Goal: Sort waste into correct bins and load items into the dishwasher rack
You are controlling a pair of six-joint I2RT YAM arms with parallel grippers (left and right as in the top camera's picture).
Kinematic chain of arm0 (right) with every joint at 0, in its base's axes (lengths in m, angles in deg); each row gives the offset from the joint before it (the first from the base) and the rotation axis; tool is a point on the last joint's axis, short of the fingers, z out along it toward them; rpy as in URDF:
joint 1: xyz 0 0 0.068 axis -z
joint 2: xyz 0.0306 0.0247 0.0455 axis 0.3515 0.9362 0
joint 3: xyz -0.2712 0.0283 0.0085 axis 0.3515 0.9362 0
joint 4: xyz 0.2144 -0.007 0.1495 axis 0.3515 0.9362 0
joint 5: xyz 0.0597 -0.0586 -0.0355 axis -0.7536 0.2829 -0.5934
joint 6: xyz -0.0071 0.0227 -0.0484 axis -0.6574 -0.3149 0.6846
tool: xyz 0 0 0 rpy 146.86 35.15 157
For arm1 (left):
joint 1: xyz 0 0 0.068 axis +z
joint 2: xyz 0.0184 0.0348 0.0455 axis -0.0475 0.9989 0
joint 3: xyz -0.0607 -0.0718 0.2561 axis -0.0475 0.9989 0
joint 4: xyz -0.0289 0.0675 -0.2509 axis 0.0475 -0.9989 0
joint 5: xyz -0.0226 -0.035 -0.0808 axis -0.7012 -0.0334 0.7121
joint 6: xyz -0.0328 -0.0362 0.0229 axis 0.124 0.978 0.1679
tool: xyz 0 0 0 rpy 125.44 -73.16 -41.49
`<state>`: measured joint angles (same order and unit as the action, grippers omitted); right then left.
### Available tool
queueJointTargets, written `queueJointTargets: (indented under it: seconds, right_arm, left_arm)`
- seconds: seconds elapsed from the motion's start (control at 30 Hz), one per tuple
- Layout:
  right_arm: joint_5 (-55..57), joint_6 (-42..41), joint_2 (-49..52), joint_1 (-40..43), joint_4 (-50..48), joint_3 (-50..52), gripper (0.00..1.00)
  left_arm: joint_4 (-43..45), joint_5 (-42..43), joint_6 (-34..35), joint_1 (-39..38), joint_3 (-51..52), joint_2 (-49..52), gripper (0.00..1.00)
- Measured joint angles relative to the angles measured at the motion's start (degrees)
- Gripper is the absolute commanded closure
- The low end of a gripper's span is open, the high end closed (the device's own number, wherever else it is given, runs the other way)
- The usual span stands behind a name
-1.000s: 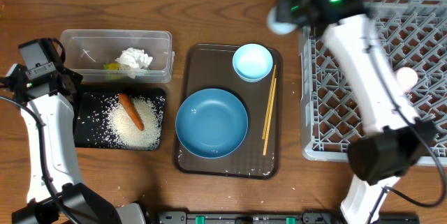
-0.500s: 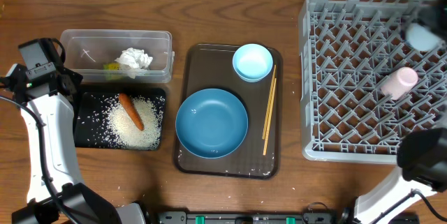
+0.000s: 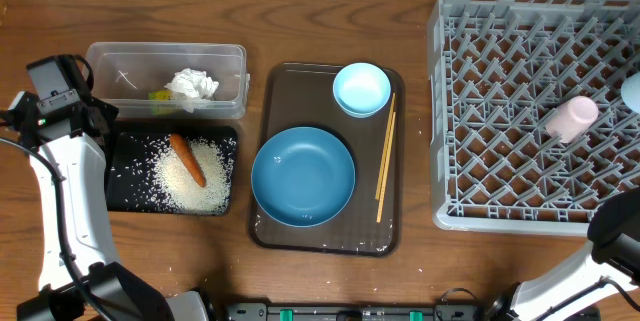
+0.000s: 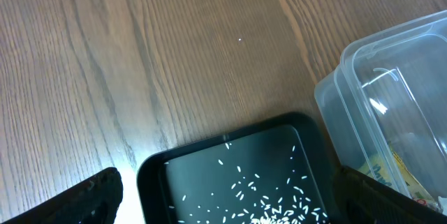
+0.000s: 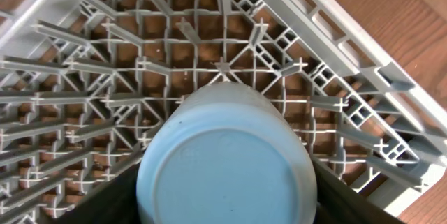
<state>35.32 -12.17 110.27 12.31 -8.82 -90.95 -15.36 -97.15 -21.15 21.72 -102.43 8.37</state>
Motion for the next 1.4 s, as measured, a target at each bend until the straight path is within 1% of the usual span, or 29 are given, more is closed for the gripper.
queueJointTargets:
  seconds: [0.3,0.47,0.57,0.6,0.63,0.73,0.77,0.83,0.87,0.9,0.93,1.13,1.27,1.4]
  right_arm:
    - [-0.31,0.72,0.0,0.22,-0.74,0.72,0.2]
    - [-3.82,0.74,0.0,0.2,-0.33,0.72,0.2]
    - [-5.7,0.74,-0.02,-0.09,-0.28,0.72,0.21]
    - [-6.21,0.76,-0.02,-0.26,-0.31,0.72,0.25]
    - [-6.6,0.83,-0.02,-0.35,-0.35,0.72,0.31]
    - [-7.1,1.6,-0.02,-1.55,-0.55,0.72,0.65]
    - [-7.1,1.53,-0.02,-2.21,-0.59,0.72,0.75]
    - [-7.26,1.86,-0.02,-3.5,-0.7,0.74,0.89]
    - [-6.95,1.6,-0.02,-4.7,-0.83,0.74,0.95]
    - [-6.6,1.77,-0.02,-5.6,-0.98,0.74,0.98]
    - [-6.25,1.77,-0.02,-6.54,-1.11,0.74,0.99]
    - [0.33,0.42,0.02,-12.72,-1.11,0.76,0.99]
    - [4.26,-0.74,0.7,-12.92,-0.26,0.76,0.99]
    - [5.95,-1.38,2.05,-11.69,1.18,0.81,0.99]
  left_arm:
    - [0.0,-0.02,0.0,-0.02,0.0,0.0,0.03]
    - [0.0,-0.02,0.0,-0.02,0.0,0.0,0.03]
    - [0.0,-0.02,0.0,0.0,0.0,0.0,0.03]
    - [0.0,-0.02,0.0,0.0,0.0,0.0,0.03]
    - [0.0,-0.02,0.0,0.0,0.0,-0.02,0.03]
    - [0.0,-0.02,0.0,0.0,0.0,0.0,0.03]
    - [0.02,-0.02,0.0,0.0,0.0,0.0,0.03]
    - [0.0,0.0,0.0,0.0,0.0,0.0,0.03]
    - [0.0,-0.02,0.0,-0.02,0.0,-0.02,0.03]
    - [0.0,-0.02,0.0,0.0,0.0,0.0,0.03]
    - [0.0,-0.02,0.0,0.0,0.0,0.0,0.03]
    - [0.0,0.0,0.0,0.0,0.0,0.0,0.03]
    - [0.0,-0.02,0.0,0.0,0.0,0.0,0.03]
    - [0.0,-0.02,0.0,0.0,0.0,0.0,0.03]
